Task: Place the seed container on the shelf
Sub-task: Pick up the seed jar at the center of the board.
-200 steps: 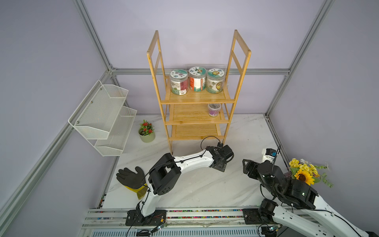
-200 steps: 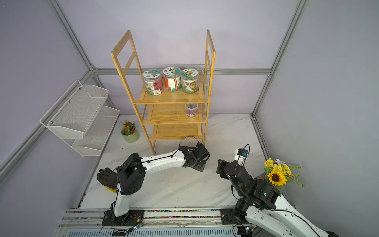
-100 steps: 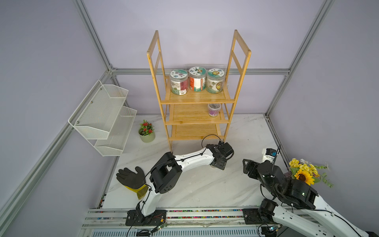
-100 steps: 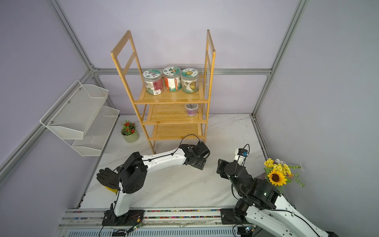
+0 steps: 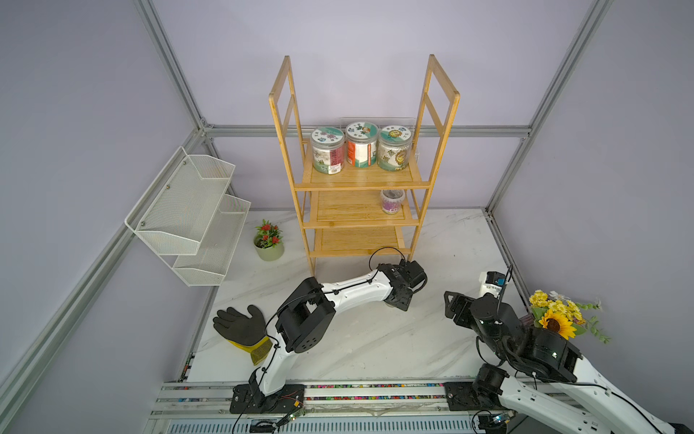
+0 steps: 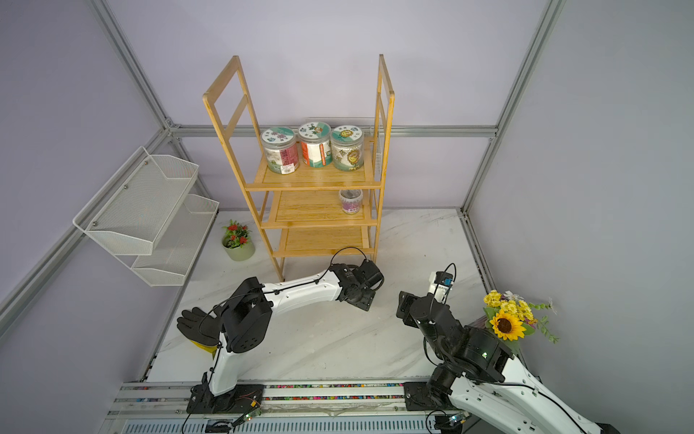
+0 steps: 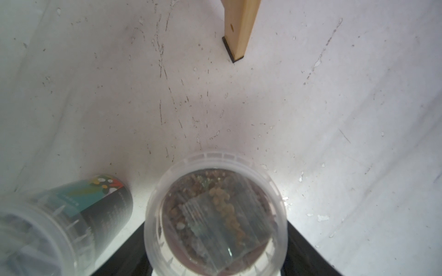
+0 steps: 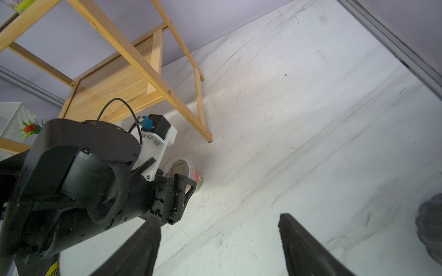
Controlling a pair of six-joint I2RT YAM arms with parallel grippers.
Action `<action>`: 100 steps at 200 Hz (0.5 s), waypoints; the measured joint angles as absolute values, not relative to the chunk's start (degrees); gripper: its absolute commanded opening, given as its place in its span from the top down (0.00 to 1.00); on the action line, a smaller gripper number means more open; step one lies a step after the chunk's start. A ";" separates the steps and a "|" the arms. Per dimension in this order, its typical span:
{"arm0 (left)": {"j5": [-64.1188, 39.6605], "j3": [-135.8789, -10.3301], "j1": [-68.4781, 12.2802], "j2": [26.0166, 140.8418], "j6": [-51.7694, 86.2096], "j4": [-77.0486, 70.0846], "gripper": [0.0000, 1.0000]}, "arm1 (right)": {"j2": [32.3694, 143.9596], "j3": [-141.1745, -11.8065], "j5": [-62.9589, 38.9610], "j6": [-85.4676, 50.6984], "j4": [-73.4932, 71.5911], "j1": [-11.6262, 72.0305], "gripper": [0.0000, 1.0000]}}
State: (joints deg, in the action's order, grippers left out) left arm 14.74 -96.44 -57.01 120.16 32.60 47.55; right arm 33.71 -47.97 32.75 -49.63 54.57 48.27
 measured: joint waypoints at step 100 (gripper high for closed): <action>13.69 -96.44 -57.01 119.98 29.08 47.75 0.38 | 33.15 -47.97 33.69 -46.96 54.17 48.27 0.19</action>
